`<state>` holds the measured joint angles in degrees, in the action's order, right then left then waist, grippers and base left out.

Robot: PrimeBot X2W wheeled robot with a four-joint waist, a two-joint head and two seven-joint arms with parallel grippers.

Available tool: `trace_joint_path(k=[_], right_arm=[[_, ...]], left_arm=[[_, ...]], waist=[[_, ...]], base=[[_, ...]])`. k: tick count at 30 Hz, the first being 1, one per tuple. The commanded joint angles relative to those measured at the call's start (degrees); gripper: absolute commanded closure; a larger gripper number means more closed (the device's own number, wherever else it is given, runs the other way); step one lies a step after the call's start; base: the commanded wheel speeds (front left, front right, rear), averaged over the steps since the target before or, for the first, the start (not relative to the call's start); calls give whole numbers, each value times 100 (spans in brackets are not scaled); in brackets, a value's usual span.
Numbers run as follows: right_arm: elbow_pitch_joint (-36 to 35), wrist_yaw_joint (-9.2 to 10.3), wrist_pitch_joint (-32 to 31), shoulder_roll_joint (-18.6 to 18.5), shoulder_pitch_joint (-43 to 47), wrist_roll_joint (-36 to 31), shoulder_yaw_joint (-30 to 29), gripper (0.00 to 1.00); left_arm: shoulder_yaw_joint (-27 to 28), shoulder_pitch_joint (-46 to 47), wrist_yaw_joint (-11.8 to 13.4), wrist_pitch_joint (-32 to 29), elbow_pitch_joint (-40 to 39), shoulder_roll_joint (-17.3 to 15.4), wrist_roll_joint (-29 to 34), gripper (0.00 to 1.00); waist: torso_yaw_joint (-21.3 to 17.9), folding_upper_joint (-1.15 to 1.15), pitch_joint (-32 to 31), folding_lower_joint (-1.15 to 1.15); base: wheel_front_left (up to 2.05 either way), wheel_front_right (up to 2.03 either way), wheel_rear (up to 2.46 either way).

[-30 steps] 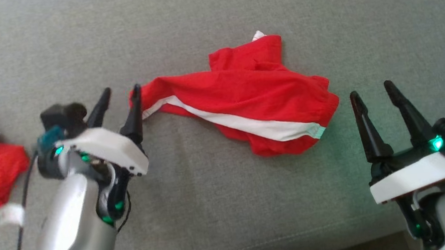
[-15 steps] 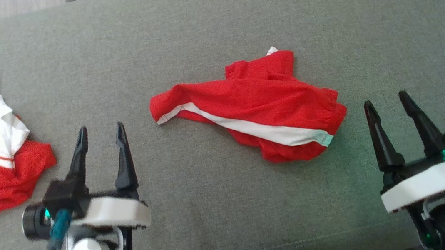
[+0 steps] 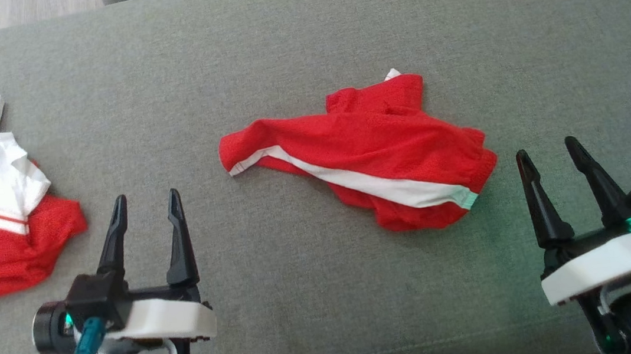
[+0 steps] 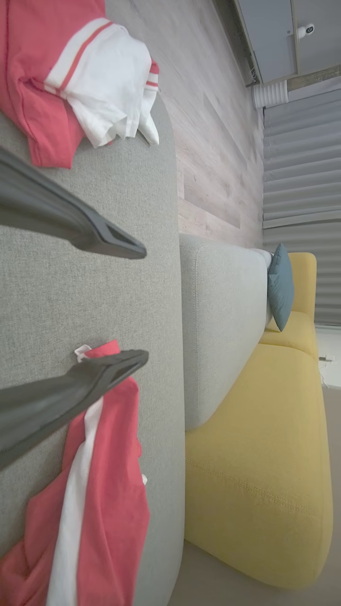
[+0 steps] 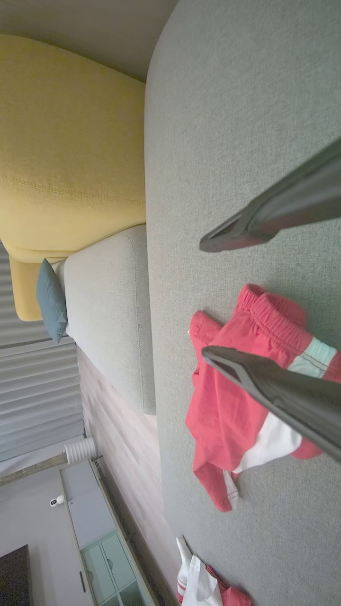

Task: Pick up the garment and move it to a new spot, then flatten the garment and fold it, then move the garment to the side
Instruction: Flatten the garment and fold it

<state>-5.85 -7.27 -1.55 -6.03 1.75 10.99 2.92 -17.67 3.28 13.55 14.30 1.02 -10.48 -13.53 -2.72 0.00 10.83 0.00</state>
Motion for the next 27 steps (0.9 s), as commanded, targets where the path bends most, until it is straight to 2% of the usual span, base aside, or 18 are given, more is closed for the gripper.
trace_joint_path(k=[1, 13, 19, 22, 27], right_arm=[[-228, -22, -1, -22, -100, -54, 83, 0], [-263, -22, 4, -26, -154, -63, 87, 0], [-311, -22, -1, -39, -270, -57, 86, 0], [-300, -22, 4, -39, -353, -45, 143, 0], [-236, -22, 25, -15, -436, -9, 213, 0]], left_arm=[[257, 140, -17, 69, -205, -22, 85, 0], [199, 253, -179, 69, -107, 54, 224, 0], [-191, 995, -641, -384, 445, 211, 94, 0], [-289, 1449, -882, -736, 963, 302, -77, 0], [-242, 2034, -1145, -1168, 1932, 385, -409, 0]], waist=[[0, 0, 4, 0], [-12, 0, 104, 0], [11, 0, 367, 0], [-36, 0, 494, 0], [-169, 0, 638, 0]], base=[[0, 0, 0], [0, 0, 0], [0, 0, 0], [0, 0, 0], [0, 0, 0]])
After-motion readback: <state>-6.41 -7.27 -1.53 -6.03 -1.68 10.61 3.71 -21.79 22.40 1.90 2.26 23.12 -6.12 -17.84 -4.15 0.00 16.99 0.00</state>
